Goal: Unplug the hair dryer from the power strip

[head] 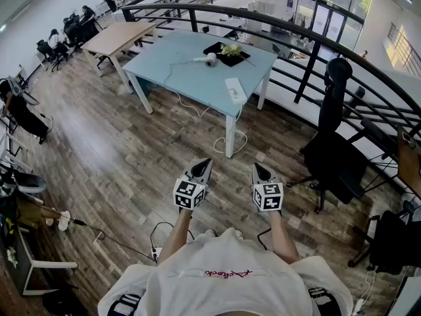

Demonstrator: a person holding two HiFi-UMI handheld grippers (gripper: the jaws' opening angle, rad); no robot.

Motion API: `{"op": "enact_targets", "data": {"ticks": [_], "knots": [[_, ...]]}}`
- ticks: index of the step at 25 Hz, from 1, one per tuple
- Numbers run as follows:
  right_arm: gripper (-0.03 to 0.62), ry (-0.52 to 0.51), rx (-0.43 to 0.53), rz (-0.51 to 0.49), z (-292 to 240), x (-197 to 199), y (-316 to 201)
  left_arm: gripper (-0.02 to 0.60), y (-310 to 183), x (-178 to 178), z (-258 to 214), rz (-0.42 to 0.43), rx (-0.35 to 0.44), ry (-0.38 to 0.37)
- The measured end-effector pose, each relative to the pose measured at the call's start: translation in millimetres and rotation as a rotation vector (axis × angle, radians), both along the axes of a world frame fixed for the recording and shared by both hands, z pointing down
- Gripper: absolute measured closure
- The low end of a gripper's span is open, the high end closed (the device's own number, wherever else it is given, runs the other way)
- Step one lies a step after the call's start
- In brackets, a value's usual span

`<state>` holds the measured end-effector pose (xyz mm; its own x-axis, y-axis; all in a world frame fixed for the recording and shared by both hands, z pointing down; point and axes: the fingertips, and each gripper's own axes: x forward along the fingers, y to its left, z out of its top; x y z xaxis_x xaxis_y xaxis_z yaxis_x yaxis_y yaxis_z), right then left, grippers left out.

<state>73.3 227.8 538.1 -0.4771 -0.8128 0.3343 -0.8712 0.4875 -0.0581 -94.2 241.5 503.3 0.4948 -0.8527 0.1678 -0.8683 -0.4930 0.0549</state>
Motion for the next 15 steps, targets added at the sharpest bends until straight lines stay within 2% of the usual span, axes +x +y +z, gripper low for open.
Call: {"op": "enact_targets", "data": {"ticks": [10, 15], "knots": [[0.577, -0.004, -0.007, -0.012, 5, 18, 1, 0.572, -4, 24, 1, -0.001, 0.002, -0.001], [0.577, -0.045, -0.018, -0.037, 6, 31, 3, 0.572, -7, 36, 1, -0.014, 0.003, 0.007]]}}
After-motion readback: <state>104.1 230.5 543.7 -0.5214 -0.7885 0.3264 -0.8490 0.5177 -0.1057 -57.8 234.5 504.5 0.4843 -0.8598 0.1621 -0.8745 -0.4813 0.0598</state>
